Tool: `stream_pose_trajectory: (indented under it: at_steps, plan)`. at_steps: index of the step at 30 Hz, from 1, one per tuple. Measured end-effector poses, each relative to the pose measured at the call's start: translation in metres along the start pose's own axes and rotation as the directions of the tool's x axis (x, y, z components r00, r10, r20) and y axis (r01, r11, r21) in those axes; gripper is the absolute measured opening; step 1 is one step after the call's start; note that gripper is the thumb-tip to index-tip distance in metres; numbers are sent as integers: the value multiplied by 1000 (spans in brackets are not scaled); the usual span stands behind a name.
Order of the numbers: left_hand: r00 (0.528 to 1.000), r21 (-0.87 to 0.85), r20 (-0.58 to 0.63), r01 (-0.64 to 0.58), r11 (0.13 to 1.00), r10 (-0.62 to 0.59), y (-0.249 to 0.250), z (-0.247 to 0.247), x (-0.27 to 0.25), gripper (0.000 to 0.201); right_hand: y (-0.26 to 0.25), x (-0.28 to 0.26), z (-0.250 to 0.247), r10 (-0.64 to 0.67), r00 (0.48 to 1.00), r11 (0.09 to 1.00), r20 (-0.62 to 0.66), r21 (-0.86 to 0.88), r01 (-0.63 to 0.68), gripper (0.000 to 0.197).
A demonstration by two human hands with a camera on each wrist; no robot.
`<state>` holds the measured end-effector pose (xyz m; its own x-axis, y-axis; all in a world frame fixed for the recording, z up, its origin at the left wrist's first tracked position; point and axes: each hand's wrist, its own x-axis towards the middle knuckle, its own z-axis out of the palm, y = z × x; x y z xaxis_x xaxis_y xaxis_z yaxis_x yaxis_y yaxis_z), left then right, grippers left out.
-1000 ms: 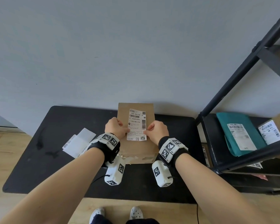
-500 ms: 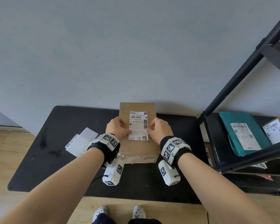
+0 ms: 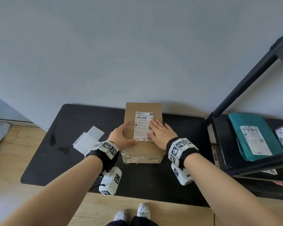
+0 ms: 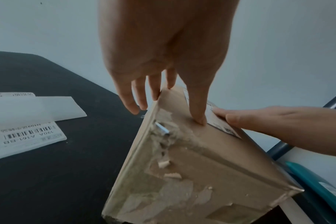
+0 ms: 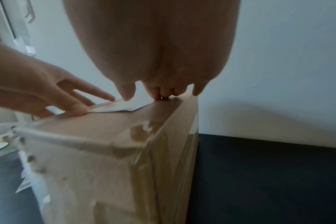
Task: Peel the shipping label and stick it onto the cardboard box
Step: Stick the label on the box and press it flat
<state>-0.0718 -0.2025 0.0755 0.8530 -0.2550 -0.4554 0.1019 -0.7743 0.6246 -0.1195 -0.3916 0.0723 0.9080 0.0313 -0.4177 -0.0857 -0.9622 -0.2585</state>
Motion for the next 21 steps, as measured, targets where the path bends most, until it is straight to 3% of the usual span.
stream_pose_trajectory:
  at_steps: [9, 21]
  plan:
    - [995, -88, 101, -9, 996, 18, -14, -3, 8, 109, 5, 24, -23, 72, 997, 997, 32, -17, -71, 60]
    - [991, -157, 98, -70, 985, 86, -21, 1, 7, 104, -45, 63, -24, -5, 998, 995, 64, -96, 11, 57]
